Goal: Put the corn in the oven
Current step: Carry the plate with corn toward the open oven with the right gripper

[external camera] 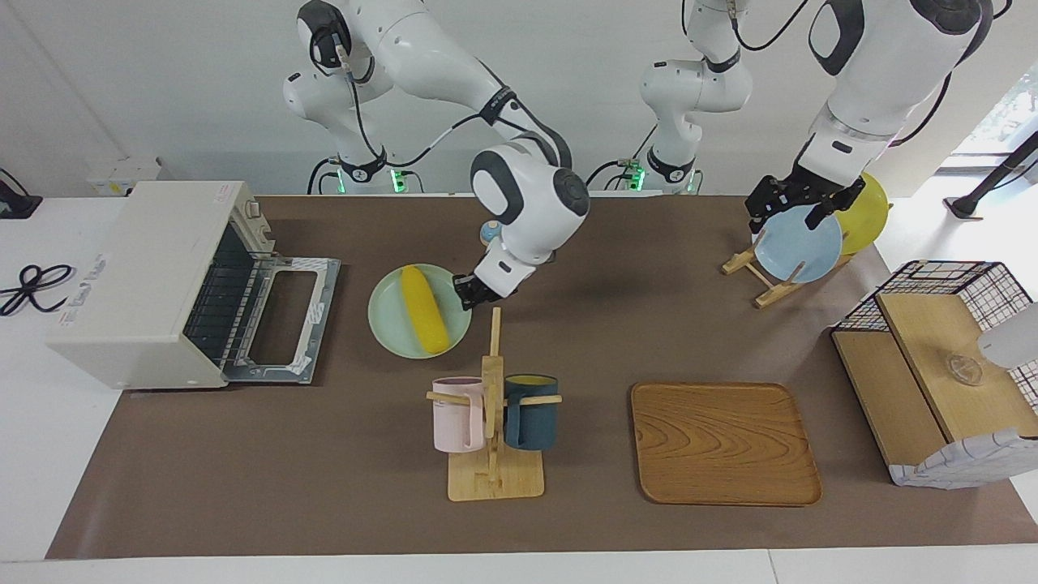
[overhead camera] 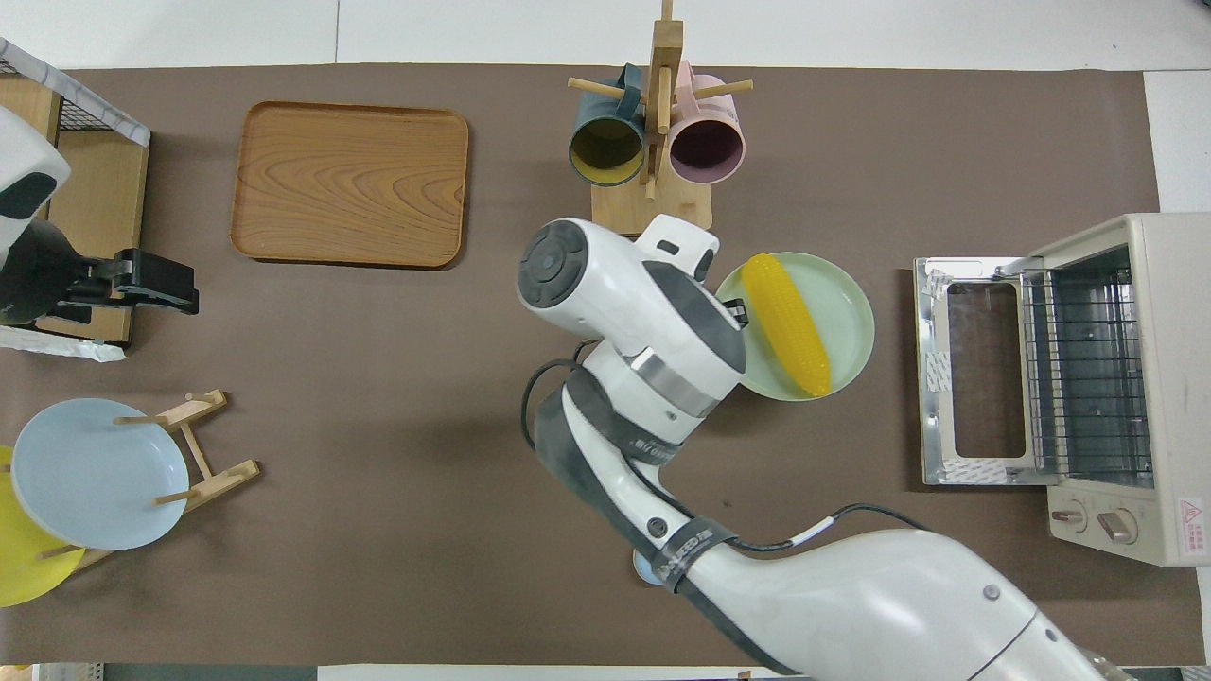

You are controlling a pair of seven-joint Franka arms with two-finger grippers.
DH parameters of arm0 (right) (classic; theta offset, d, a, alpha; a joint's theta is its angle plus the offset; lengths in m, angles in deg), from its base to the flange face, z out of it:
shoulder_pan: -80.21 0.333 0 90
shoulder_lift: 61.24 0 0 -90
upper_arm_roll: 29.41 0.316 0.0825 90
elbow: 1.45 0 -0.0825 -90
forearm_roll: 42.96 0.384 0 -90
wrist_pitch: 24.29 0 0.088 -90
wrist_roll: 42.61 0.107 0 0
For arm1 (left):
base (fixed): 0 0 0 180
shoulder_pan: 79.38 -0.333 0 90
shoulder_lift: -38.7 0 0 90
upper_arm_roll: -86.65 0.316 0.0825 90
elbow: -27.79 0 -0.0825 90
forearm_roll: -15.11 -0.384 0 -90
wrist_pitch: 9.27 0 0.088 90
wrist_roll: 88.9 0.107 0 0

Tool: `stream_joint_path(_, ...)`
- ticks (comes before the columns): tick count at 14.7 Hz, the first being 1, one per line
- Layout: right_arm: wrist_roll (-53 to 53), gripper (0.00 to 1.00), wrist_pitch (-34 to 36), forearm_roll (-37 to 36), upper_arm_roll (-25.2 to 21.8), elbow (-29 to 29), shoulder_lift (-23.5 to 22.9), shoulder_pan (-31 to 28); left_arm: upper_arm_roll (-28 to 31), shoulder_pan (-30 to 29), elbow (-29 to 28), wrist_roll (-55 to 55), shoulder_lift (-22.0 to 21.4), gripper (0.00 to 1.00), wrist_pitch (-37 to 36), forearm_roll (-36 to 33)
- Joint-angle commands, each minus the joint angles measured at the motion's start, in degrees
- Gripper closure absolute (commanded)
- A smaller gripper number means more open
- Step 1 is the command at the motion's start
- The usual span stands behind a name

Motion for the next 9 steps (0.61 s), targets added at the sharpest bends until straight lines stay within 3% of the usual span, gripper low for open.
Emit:
stream_joint_path(1,-1.8,1.0,-3.4,-0.8,0.9,-9.1,7.5,-5.9,-1.7,-1.6,-0.8,1.2,0.0,0.0,0.9,-1.5)
stream_joint_path(5,-10.0,1.0,-5.1,-0.3,0.9,-17.0,16.7,-14.8,-1.8,-1.6,-0.8,1.5,0.0,0.0,1.0,-1.5)
stream_joint_path(9,-11.5,1.0,-5.3,0.0,1.0,-18.4,18.2,-21.0,-3.3,-3.5,-0.8,2.5,0.0,0.0,0.8,-1.6)
